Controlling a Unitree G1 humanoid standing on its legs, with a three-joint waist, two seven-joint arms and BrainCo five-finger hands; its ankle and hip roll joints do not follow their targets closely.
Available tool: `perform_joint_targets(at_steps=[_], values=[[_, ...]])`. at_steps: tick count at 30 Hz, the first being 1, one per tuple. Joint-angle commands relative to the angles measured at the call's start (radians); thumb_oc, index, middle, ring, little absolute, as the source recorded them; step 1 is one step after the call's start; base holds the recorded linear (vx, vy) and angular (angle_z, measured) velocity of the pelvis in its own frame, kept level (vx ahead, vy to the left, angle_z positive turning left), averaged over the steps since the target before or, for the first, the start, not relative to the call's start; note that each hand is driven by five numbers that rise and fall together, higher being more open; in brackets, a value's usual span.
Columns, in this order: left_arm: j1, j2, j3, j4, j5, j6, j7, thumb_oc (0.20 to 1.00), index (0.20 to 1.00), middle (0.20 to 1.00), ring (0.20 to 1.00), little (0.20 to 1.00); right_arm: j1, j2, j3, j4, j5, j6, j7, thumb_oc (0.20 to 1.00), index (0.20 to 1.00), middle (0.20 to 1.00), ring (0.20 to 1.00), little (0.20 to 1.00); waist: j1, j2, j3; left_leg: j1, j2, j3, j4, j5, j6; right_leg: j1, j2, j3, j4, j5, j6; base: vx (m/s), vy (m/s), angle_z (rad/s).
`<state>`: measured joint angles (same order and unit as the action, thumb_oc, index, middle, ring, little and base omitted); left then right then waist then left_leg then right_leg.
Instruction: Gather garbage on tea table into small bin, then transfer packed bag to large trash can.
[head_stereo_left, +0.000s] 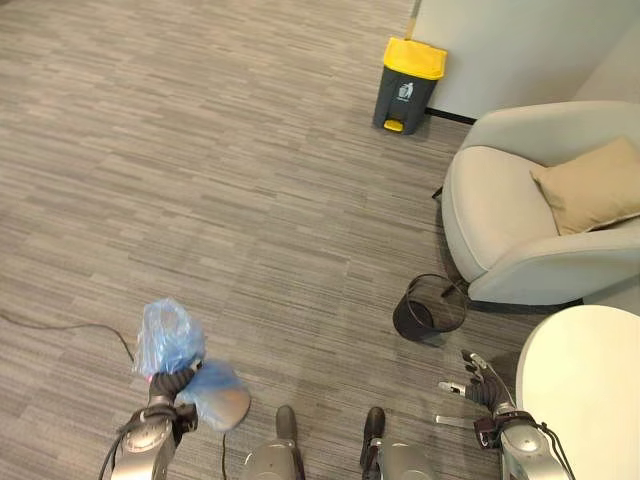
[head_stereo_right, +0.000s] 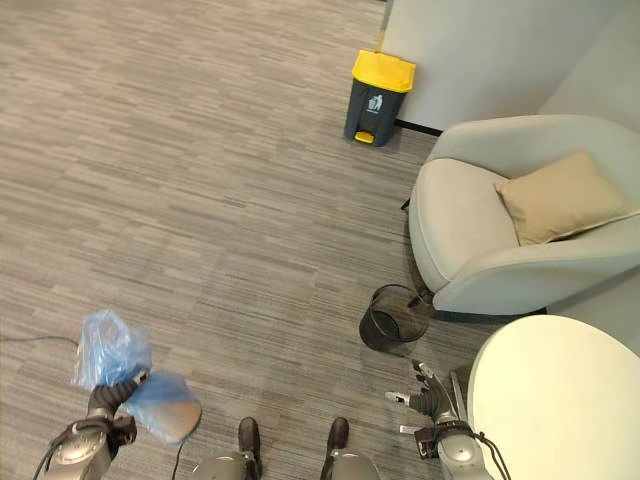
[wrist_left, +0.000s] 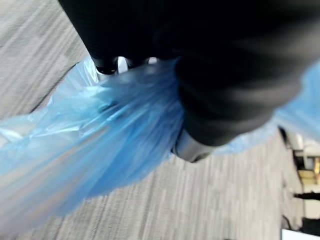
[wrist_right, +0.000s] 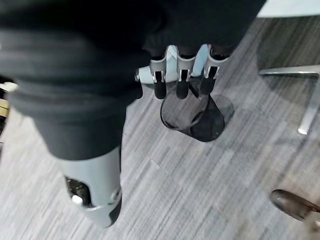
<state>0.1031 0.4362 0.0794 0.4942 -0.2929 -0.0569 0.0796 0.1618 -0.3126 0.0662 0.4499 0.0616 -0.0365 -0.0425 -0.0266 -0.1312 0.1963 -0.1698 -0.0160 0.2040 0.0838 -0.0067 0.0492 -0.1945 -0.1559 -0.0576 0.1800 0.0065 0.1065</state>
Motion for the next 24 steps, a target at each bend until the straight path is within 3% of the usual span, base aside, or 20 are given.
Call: perform_joint_targets(at_steps=[1,9,12,13,14,15,16,17,18,19,20,24], values=[[-0.007,0.014,0.008,-0.041,0.02,-0.063,0.007,0.2,0.2,0.2,0.2,0.2,-0.055,-0.036,-0.014,-0.047,0.041,-0.034,-0.028,1.0,1.0,1.0,1.0,1.0,-0.005,0.049,0.033,0.077,-0.012,-0.064,-0.014,-0.078,-0.013,-0.051,0.069,-0.041,0.054,0.007,0.012,0.25,0.082,-0.17],[-0.004,-0.015,0.012,-0.02,0.023,-0.058,0.021,0.2,0.2,0.2,0.2,0.2,-0.069,-0.045,0.0,-0.053,0.04,-0.03,-0.033,1.0,1.0,1.0,1.0,1.0,-0.02,0.061,0.043,0.185,-0.059,-0.124,-0.028,-0.148,-0.006,-0.135,0.083,-0.076,-0.021,0.064,0.023,0.28,-0.001,0.27],[-0.009,-0.029,-0.012,-0.017,0.027,-0.061,0.024,0.2,0.2,0.2,0.2,0.2,-0.042,-0.056,-0.002,-0.076,0.027,-0.029,-0.034,1.0,1.0,1.0,1.0,1.0,-0.039,0.068,0.02,0.285,-0.058,-0.179,-0.044,-0.203,-0.034,-0.153,0.062,-0.126,-0.052,0.08,0.026,0.54,-0.174,0.38],[-0.008,-0.029,-0.013,-0.018,0.027,-0.061,0.024,0.2,0.2,0.2,0.2,0.2,-0.041,-0.057,-0.002,-0.076,0.027,-0.029,-0.034,1.0,1.0,1.0,1.0,1.0,-0.041,0.07,0.021,0.287,-0.057,-0.181,-0.044,-0.204,-0.034,-0.15,0.063,-0.128,-0.053,0.079,0.026,0.63,-0.304,0.55],[-0.009,-0.034,-0.024,-0.023,0.022,-0.062,0.02,0.2,0.2,0.2,0.2,0.2,-0.028,-0.066,-0.012,-0.07,0.027,-0.033,-0.034,1.0,1.0,1.0,1.0,1.0,-0.051,0.088,0.01,0.3,-0.03,-0.18,-0.017,-0.216,-0.066,-0.129,0.061,-0.136,-0.035,0.065,0.01,0.24,-0.136,0.76],[-0.009,-0.034,-0.023,-0.023,0.022,-0.062,0.02,0.2,0.2,0.2,0.2,0.2,-0.029,-0.065,-0.012,-0.07,0.027,-0.033,-0.034,1.0,1.0,1.0,1.0,1.0,-0.054,0.085,0.008,0.296,-0.034,-0.183,-0.017,-0.212,-0.066,-0.131,0.057,-0.137,-0.038,0.069,0.011,0.53,-0.356,0.92],[-0.013,-0.05,-0.037,-0.028,0.024,-0.063,0.02,0.2,0.2,0.2,0.2,0.2,-0.014,-0.08,-0.019,-0.071,0.024,-0.04,-0.039,1.0,1.0,1.0,1.0,1.0,-0.069,0.102,-0.005,0.272,0.013,-0.162,0.072,-0.165,-0.112,-0.088,0.072,-0.162,-0.061,0.05,-0.009,0.57,-0.355,1.2],[-0.032,-0.071,-0.054,-0.023,0.003,-0.069,0.028,0.2,0.2,0.2,0.2,0.2,-0.036,-0.099,-0.008,-0.04,0.026,-0.037,-0.05,1.0,1.0,1.0,1.0,1.0,-0.057,0.108,0.014,0.17,0.039,-0.125,0.149,-0.098,-0.114,-0.026,0.096,-0.161,-0.093,0.002,-0.029,0.78,-0.434,0.62],[-0.044,-0.075,-0.066,-0.023,0.013,-0.072,0.031,0.2,0.2,0.2,0.2,0.2,-0.05,-0.106,-0.007,-0.031,0.036,-0.043,-0.061,1.0,1.0,1.0,1.0,1.0,-0.045,0.086,0.027,0.055,0.017,-0.128,0.121,-0.125,-0.093,0.002,0.094,-0.128,-0.105,-0.022,-0.032,0.54,-0.233,0.62],[-0.048,-0.073,-0.068,-0.023,0.015,-0.072,0.031,0.2,0.2,0.2,0.2,0.2,-0.055,-0.106,-0.007,-0.026,0.038,-0.044,-0.065,1.0,1.0,1.0,1.0,1.0,-0.042,0.077,0.03,0.009,0.011,-0.127,0.116,-0.105,-0.092,0.008,0.091,-0.119,-0.109,-0.023,-0.034,0.39,-0.14,-0.27],[-0.054,-0.066,-0.072,-0.023,0.021,-0.071,0.034,0.2,0.2,0.2,0.2,0.2,-0.065,-0.106,-0.007,-0.015,0.046,-0.045,-0.076,1.0,1.0,1.0,1.0,1.0,-0.025,0.066,0.04,-0.072,0.004,-0.138,0.107,-0.055,-0.098,0.035,0.103,-0.098,-0.116,-0.036,-0.04,0.26,-0.063,-0.4],[-0.047,-0.06,-0.073,-0.033,0.029,-0.068,0.037,0.2,0.2,0.2,0.2,0.2,-0.074,-0.094,0.0,0.009,0.056,-0.046,-0.085,1.0,1.0,1.0,1.0,1.0,0.016,0.064,0.045,-0.173,0.008,-0.149,0.044,0.066,-0.114,0.11,0.138,-0.059,-0.129,-0.068,-0.046,0.33,0.021,-0.74]])
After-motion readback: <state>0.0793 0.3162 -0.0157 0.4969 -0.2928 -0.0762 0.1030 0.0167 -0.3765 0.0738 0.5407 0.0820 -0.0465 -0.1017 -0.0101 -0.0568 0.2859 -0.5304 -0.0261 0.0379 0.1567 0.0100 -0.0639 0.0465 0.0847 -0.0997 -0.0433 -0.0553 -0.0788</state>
